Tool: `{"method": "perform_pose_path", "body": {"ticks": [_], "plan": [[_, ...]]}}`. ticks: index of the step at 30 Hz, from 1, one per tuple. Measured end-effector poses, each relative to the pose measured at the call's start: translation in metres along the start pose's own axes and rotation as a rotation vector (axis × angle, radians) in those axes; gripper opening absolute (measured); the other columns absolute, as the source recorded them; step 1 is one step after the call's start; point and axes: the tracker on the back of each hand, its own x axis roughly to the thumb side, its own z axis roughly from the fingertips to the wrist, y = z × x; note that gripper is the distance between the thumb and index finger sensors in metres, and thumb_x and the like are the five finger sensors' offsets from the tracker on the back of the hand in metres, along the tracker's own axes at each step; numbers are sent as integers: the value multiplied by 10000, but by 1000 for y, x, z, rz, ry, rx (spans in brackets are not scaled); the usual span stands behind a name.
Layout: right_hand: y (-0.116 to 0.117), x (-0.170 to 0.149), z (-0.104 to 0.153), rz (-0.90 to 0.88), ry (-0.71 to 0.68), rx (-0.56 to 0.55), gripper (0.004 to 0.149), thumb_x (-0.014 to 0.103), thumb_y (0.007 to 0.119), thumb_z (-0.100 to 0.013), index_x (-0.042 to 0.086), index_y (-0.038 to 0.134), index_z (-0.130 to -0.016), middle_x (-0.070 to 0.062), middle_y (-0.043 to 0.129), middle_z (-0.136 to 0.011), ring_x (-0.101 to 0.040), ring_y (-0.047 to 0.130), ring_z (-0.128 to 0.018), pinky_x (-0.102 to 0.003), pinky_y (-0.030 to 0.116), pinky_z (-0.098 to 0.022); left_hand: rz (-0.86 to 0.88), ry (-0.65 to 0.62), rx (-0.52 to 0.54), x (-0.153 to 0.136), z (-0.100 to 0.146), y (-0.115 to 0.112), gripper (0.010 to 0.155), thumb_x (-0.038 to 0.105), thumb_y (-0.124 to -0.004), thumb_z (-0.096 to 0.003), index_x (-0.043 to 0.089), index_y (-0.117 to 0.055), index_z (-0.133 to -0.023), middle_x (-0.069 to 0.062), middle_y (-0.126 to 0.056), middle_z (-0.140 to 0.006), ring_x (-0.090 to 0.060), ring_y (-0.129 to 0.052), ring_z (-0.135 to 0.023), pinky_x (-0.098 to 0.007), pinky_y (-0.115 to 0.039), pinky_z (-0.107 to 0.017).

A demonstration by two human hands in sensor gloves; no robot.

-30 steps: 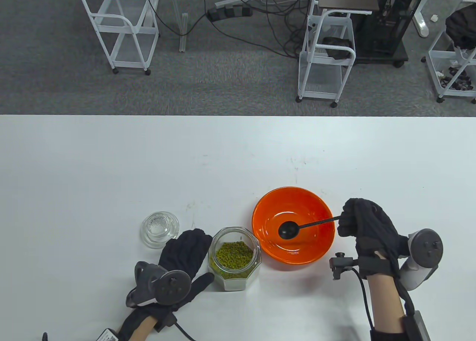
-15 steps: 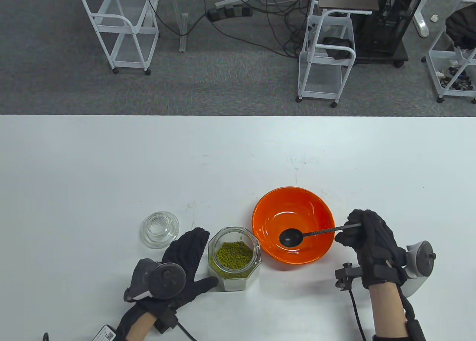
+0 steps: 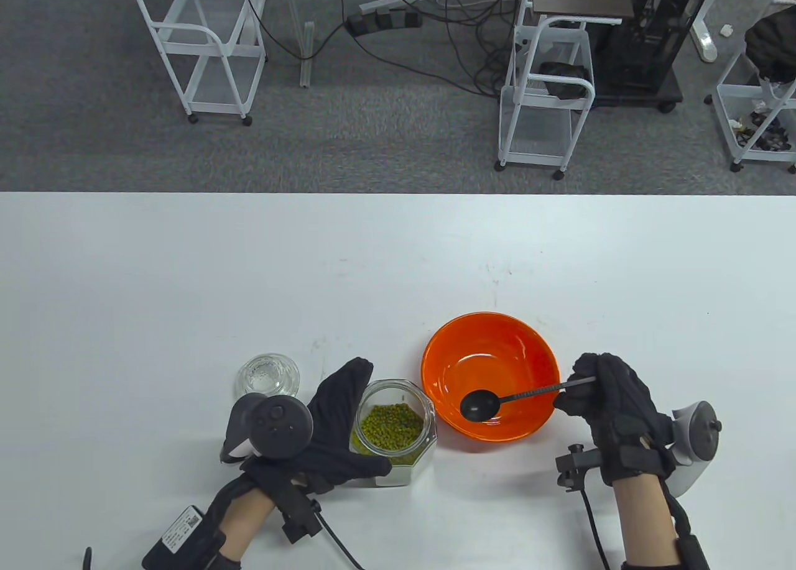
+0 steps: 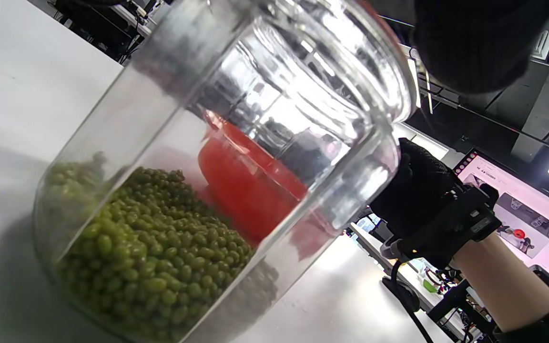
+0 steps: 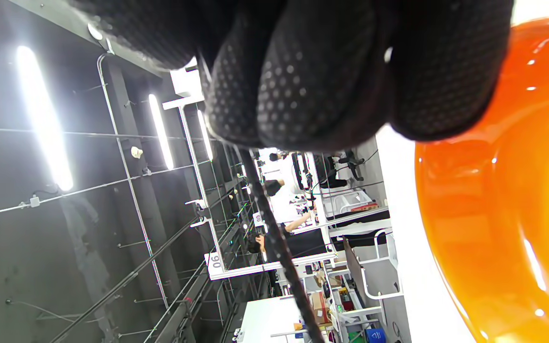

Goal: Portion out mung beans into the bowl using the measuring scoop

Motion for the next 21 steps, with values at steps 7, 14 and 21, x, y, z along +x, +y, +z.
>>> {"method": "perform_pose_path", "body": {"ticks": [7,14,21], "plan": [[2,1,3,-22,-2,15,453,475,683,-579,112,871,-773,-62,984,-509,-208,1015,-263,-485,903,-363,79,15,17,-9,0,-12,1246,673,-864,-444,74,-53,-1178,-286,-193,-1253,-550,-333,-1157,-793,-442,-740],[26,24,7,40,-69,89,450,484,667,-592,124,858,-785,-46,977,-523,-192,1015,-278,-472,907,-377,91,15,32,-11,1,-14,1202,675,-859,-448,111,-104,-1193,-258,-222,-1268,-543,-367,-1157,-791,-453,-736],[86,74,6,262,-238,148,451,482,676,-584,117,871,-765,-49,982,-496,-191,1012,-250,-474,911,-354,143,7,49,-14,3,-17,1190,667,-859,-452,130,-96,-1191,-246,-208,-1266,-535,-376,-1153,-785,-458,-736]]}}
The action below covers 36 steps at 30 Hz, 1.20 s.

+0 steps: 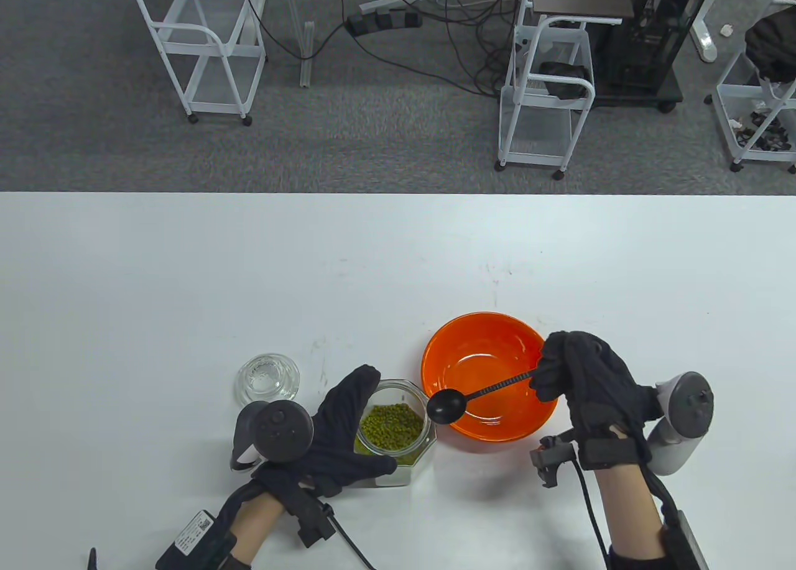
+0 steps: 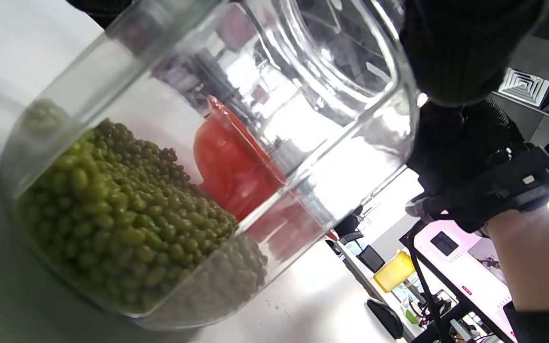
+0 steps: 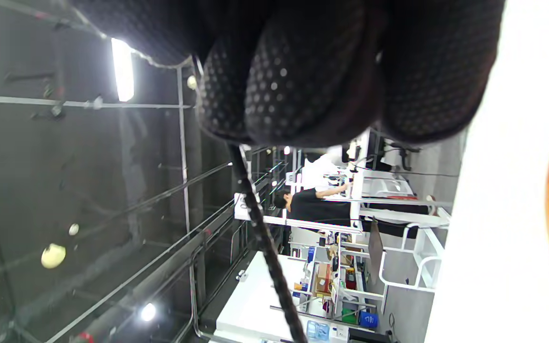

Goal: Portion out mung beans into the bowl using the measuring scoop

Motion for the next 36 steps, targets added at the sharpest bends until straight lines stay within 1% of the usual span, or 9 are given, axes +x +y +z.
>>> {"method": "perform_pose_path", "body": {"ticks": [3,6,10,13,15,19,25,36], "plan": [[27,25,-7,103,-57,43,452,472,695,-571,102,890,-742,-64,988,-469,-207,1008,-222,-486,907,-331,2,-5,6,-1,1,-1,1190,672,-853,-453,136,-89,-1191,-247,-204,-1266,-537,-373,-1152,-785,-459,-736],[51,35,-5,210,-98,90,453,472,699,-567,101,895,-736,-64,992,-461,-206,1008,-213,-485,909,-325,14,-12,16,-2,2,-2,1187,673,-848,-456,136,-79,-1186,-243,-199,-1265,-534,-371,-1152,-781,-461,-737],[83,27,6,353,-172,120,454,461,722,-548,84,915,-714,-84,1000,-436,-225,1006,-187,-501,903,-302,33,-13,17,-3,2,-2,1183,664,-851,-458,140,-79,-1185,-242,-195,-1264,-535,-364,-1152,-782,-455,-737],[95,19,12,440,-212,136,454,456,725,-546,79,915,-715,-94,997,-440,-236,1003,-191,-510,897,-304,35,-14,19,-3,2,-2,1181,664,-851,-458,143,-80,-1185,-240,-197,-1265,-538,-365,-1152,-781,-456,-738],[98,16,15,489,-238,135,453,455,726,-545,80,916,-715,-94,997,-439,-238,1002,-192,-512,895,-306,35,-14,20,-3,2,-3,1181,665,-850,-457,144,-79,-1185,-238,-194,-1265,-536,-367,-1152,-782,-456,-737],[109,6,22,548,-286,188,453,452,727,-544,79,912,-724,-104,993,-452,-250,997,-206,-522,887,-319,40,-16,16,-3,2,-3,1178,663,-849,-459,148,-77,-1184,-236,-192,-1266,-534,-365,-1155,-783,-454,-738],[118,0,26,669,-331,200,450,457,731,-540,90,914,-726,-100,992,-457,-251,996,-215,-522,887,-331,37,-18,16,-4,3,-3,1177,666,-846,-460,149,-76,-1185,-237,-193,-1265,-535,-368,-1154,-782,-456,-737],[118,-14,19,630,-246,304,436,445,745,-538,90,922,-719,-113,991,-454,-254,994,-208,-526,886,-328,32,-20,13,-4,2,-4,1170,667,-841,-461,153,-77,-1184,-236,-193,-1264,-536,-373,-1152,-781,-457,-737]]}}
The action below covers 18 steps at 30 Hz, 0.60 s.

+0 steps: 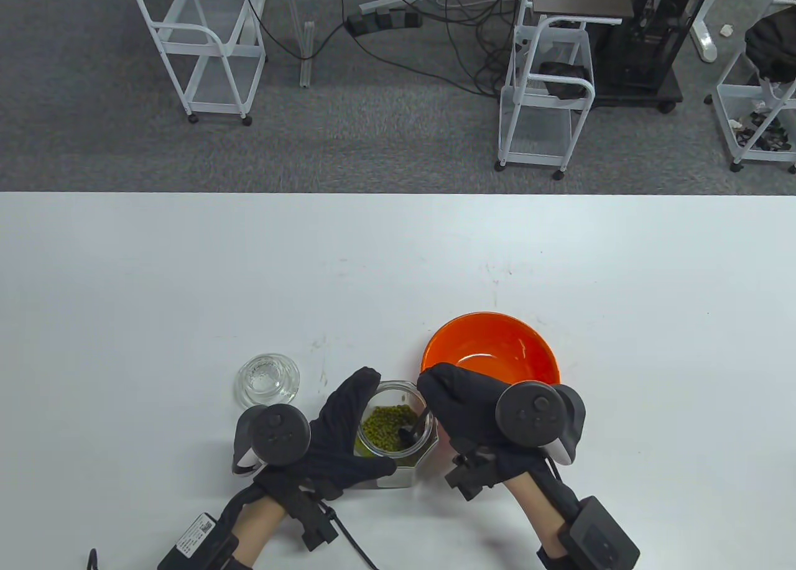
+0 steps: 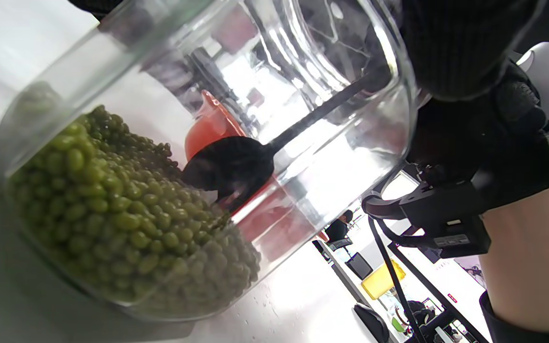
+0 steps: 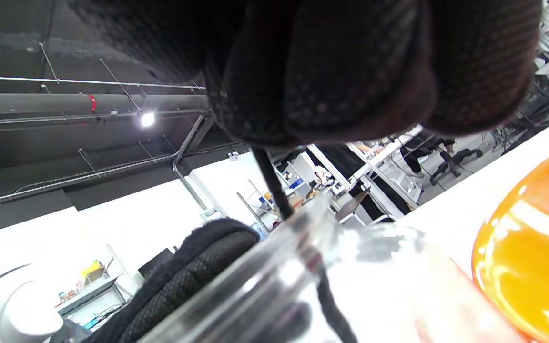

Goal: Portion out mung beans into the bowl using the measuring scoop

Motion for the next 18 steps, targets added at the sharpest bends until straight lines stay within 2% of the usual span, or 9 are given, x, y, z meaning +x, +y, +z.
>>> {"method": "perform_pose_path", "body": {"ticks": [3,8,14,18], "plan": [[3,-1,0,-26,33,38,431,440,743,-541,91,924,-716,-119,991,-447,-253,991,-204,-524,887,-325,-2,0,1,0,0,0,1171,666,-841,-459,153,-77,-1184,-236,-194,-1264,-537,-373,-1152,-780,-456,-738],[11,-5,2,-72,165,93,431,431,750,-544,78,935,-708,-136,984,-415,-230,968,-147,-497,896,-286,-6,1,0,0,0,-1,1169,665,-840,-459,152,-79,-1184,-242,-193,-1262,-540,-371,-1151,-781,-456,-737],[10,-6,6,-116,266,62,430,423,782,-532,66,954,-698,-141,985,-384,-146,926,-59,-429,918,-199,-11,3,2,0,0,-1,1171,664,-840,-458,150,-78,-1183,-245,-192,-1261,-541,-373,-1150,-779,-458,-737],[10,-5,8,-112,252,60,428,429,811,-517,73,969,-694,-140,993,-378,-101,902,-19,-387,929,-160,-12,3,3,0,0,-1,1167,664,-837,-461,150,-79,-1183,-244,-191,-1261,-540,-372,-1151,-779,-457,-737]]}}
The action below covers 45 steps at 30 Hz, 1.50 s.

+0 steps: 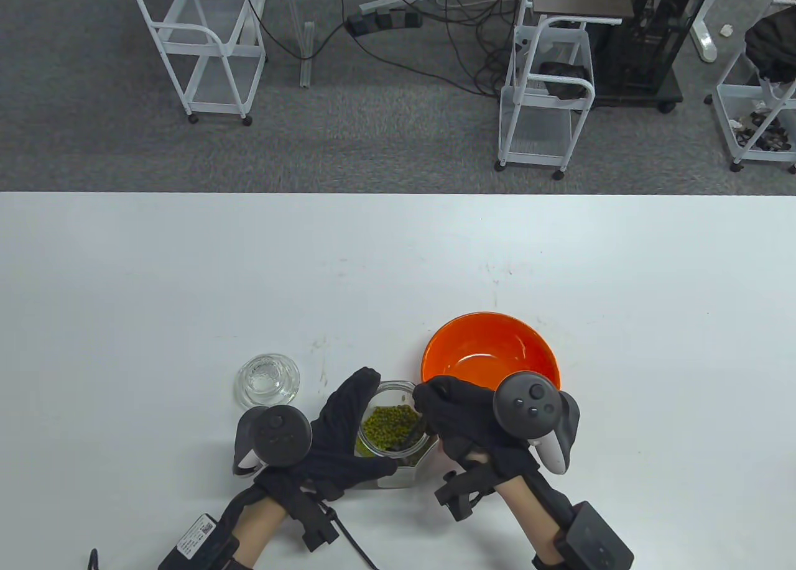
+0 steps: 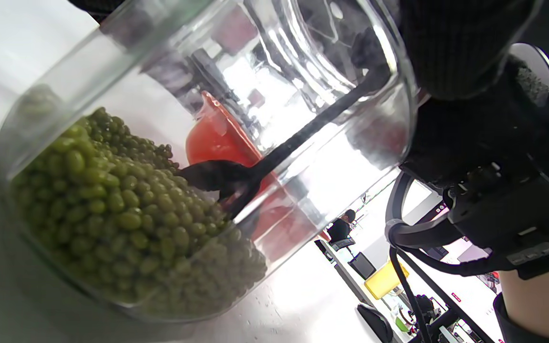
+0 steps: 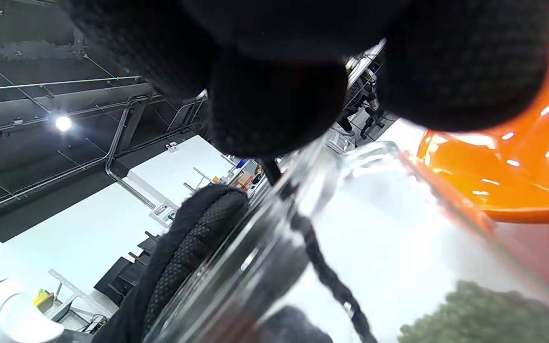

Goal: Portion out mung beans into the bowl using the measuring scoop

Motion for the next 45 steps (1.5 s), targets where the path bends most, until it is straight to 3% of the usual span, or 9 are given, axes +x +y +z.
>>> {"method": "perform_pose_path", "body": {"ticks": [12,25,34,45], "plan": [[11,0,1,-91,17,76,420,420,803,-522,77,954,-713,-159,981,-396,-99,910,-36,-387,931,-172,-3,2,1,0,0,0,1164,661,-837,-462,150,-80,-1183,-243,-191,-1260,-539,-375,-1150,-778,-458,-737],[11,-9,1,-178,67,17,409,407,776,-532,83,922,-735,-155,975,-393,-90,928,-45,-379,941,-169,-7,4,3,0,0,0,1162,659,-836,-462,147,-83,-1184,-250,-191,-1259,-542,-375,-1148,-781,-456,-735],[6,-31,-3,-396,195,-2,405,410,768,-536,93,916,-741,-159,961,-408,-88,927,-55,-379,941,-178,-12,5,3,0,1,-1,1158,660,-834,-462,152,-82,-1183,-249,-190,-1258,-539,-376,-1149,-779,-455,-737],[-5,-54,-9,-504,286,-22,406,412,769,-535,89,919,-730,-144,975,-392,-85,938,-44,-375,949,-173,-13,5,4,0,1,-1,1156,661,-830,-464,153,-80,-1182,-247,-188,-1259,-540,-373,-1149,-779,-454,-736]]}}
